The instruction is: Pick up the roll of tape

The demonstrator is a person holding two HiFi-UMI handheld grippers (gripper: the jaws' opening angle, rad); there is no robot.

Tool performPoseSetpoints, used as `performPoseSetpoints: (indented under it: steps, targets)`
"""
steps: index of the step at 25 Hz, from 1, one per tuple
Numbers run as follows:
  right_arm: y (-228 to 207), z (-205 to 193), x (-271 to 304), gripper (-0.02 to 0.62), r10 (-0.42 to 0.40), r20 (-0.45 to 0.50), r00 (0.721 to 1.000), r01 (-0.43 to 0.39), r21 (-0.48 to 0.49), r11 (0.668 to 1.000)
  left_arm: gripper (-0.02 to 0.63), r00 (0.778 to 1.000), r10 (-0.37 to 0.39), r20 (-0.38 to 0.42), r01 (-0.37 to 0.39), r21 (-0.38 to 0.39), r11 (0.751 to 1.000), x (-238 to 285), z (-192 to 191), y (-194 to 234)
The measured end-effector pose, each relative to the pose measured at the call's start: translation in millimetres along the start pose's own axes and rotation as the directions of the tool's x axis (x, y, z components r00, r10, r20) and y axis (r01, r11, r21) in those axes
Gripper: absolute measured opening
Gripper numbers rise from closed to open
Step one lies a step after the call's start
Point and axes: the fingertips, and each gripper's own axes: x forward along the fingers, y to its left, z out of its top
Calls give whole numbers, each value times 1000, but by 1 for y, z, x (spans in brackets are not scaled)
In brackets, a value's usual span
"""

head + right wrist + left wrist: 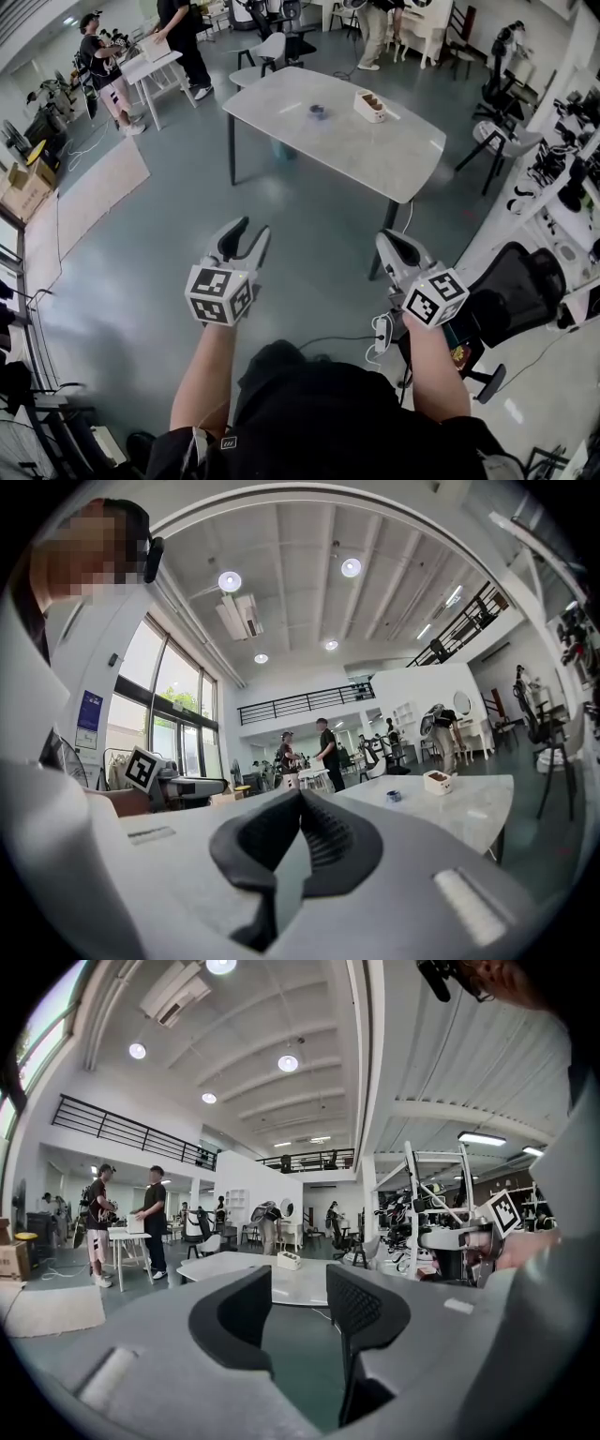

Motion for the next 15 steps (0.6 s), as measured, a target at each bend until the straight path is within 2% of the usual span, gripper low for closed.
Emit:
performPoseSetpoints:
  steps: [8,15]
  targets:
    - [-21,-2,25,3,-17,-31,999,17,-2,1000,244,1000,-14,1,14,-18,1000,35,-1,21]
    - [-53,-2,91,3,-30,-60,998,30,-14,999,256,999,-32,17,32,-38,999,93,-1,75]
